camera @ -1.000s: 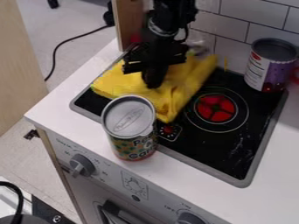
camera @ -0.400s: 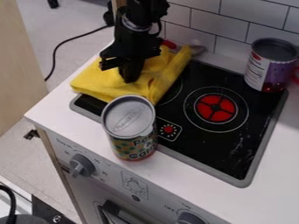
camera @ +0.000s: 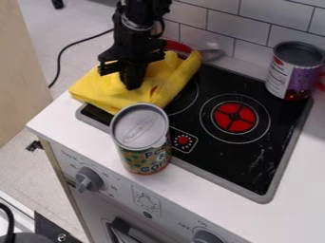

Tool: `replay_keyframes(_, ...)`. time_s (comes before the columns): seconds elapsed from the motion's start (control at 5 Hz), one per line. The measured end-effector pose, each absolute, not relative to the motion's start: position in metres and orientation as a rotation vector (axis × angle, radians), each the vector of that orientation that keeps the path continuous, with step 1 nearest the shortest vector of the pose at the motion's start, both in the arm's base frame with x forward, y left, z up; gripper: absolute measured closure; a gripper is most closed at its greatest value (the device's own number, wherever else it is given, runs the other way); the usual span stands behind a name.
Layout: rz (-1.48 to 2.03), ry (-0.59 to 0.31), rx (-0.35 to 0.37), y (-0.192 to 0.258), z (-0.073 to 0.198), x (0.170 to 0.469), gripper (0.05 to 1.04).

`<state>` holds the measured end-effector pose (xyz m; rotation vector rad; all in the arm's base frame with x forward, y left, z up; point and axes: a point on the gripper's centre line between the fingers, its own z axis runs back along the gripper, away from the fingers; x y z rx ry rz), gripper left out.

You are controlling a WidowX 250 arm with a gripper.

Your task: Put the cloth on the left side of the burner

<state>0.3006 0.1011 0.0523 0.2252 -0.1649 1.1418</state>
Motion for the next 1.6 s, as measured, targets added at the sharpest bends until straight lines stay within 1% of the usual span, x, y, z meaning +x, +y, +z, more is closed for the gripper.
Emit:
replay_keyframes(0.2,1.139,-0.184,0.171,0.096,0.058,0.305,1.031)
replay_keyframes(0.4,1.107,-0.256,0.104,0.085,0.071,0.312,1.031)
replay_keyframes(0.6,1.084,-0.304,0.069,0.076,0.081,0.316,1.031)
replay_keyframes(0.8,1.06,-0.298,0.052,0.066,0.092,0.313,1.031)
replay_keyframes(1.0,1.018,-0.274,0.086,0.055,0.093,0.309,1.031)
replay_keyframes(1.2,0.979,-0.264,0.052,0.043,0.114,0.304,1.031)
replay_keyframes(1.4,0.976,-0.273,0.037,0.041,0.126,0.303,1.031)
replay_keyframes(1.6,0.962,-0.315,0.037,0.027,0.126,0.31,1.031)
